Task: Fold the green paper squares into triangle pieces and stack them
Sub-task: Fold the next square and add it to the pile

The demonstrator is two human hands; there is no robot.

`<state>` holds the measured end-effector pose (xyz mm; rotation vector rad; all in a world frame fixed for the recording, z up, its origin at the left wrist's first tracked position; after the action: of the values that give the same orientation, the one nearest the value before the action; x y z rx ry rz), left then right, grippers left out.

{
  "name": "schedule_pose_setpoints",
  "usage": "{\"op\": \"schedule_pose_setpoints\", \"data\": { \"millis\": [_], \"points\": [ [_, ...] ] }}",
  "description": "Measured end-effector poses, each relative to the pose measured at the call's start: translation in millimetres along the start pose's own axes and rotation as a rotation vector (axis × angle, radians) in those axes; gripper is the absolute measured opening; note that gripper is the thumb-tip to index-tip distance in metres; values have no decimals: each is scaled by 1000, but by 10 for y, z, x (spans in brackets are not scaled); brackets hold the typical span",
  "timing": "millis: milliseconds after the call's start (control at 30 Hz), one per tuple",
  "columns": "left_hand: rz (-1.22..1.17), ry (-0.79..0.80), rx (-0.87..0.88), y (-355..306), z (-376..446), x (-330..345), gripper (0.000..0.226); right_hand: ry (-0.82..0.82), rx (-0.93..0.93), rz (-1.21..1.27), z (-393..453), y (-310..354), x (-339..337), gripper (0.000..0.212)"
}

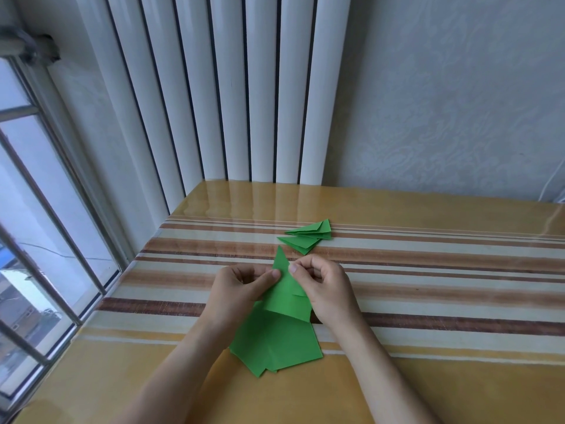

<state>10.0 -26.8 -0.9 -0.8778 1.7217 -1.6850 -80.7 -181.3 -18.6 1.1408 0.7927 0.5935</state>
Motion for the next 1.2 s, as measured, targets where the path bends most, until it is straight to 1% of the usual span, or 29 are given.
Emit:
{"op": "schedule_pose_setpoints", "data": {
  "millis": [167, 300, 433, 567, 767, 833, 1000, 1200],
  "points": [
    [-4, -77, 8, 2, 33, -55, 16, 44, 45, -24, -5, -30, 29, 16],
    [-5, -100, 14, 6, 43, -61, 16, 20, 14, -50, -1, -26, 26, 16],
    [-32, -113, 14, -7, 31, -49, 18, 29, 38, -35, 7, -13, 22, 15],
    [-83, -193, 7, -32, 37, -60, 14, 65, 72, -48, -8, -6, 14, 13],
    [-98, -219, 7, -25, 45, -76, 14, 77, 104, -17, -25, 29, 9, 14],
    [-93, -221, 5, -20, 57, -86, 14, 83, 103, -44, -29, 22, 2, 13],
    [-73, -185, 15, -8, 49, -67, 15, 77, 72, -69, -42, 66, -2, 15],
    [5, -9, -8, 2, 25, -11, 16, 55, 36, -25, -28, 40, -2, 15]
  ]
}}
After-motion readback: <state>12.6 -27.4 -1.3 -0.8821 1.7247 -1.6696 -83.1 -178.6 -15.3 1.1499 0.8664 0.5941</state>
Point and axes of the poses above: each hand's wrist, its own z-axis towards the middle knuckle, its own x-axis out of the palm, y = z × x, the point moved 1 cm from there along z, towards the middle knuckle, and after that the axes turned 1 degree about -z, right-handed, at the moved point
